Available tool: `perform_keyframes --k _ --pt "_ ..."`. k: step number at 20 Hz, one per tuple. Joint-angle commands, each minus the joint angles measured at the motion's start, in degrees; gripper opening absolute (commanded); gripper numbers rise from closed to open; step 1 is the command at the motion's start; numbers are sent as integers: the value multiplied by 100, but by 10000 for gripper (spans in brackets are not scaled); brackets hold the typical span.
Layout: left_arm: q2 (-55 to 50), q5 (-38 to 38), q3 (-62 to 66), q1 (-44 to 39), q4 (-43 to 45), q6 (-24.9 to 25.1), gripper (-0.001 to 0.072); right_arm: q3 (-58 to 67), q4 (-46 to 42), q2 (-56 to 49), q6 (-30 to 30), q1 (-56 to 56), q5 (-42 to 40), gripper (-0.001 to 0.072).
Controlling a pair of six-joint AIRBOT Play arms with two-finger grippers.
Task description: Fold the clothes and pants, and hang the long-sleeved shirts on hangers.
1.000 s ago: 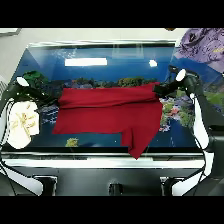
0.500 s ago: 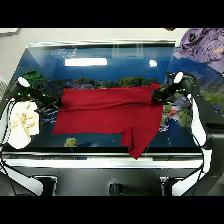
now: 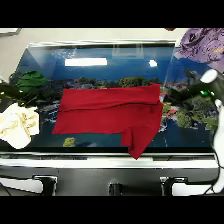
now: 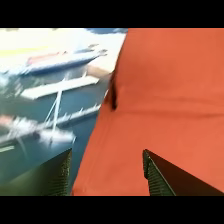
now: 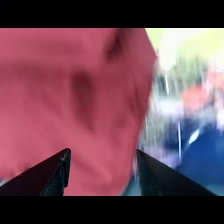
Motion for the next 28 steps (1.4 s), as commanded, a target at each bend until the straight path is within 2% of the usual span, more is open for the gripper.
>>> perform_keyframes --k 1,5,8,17,23,24,26,27,28 --pt "728 138 -1019 483 -240 83 512 -2041 999 964 -632 -713 157 482" --pt "1388 535 -2350 723 -634 164 512 -3967 1770 1556 -1075 -623 -219 482" --pt "1574 675 -2815 715 -664 164 512 -4627 1919 1580 -1239 -321 -614 482" --pt "1580 776 -2944 699 -693 162 512 -5016 1945 1580 -1217 -151 -896 475" --pt "1580 887 -2944 699 -688 164 512 -5235 2553 1563 -1333 -59 -1456 462" --pt "1580 938 -2946 699 -688 162 512 -5243 2566 1563 -1333 17 -1523 377" --pt "1580 986 -2946 699 -688 144 512 -5248 2562 1563 -1279 271 -1700 288" --pt "1580 973 -2946 699 -688 144 512 -5246 2566 1565 -1272 374 -1738 143" --pt "1580 960 -2946 699 -688 153 512 -5246 2577 1565 -1272 369 -1733 92"
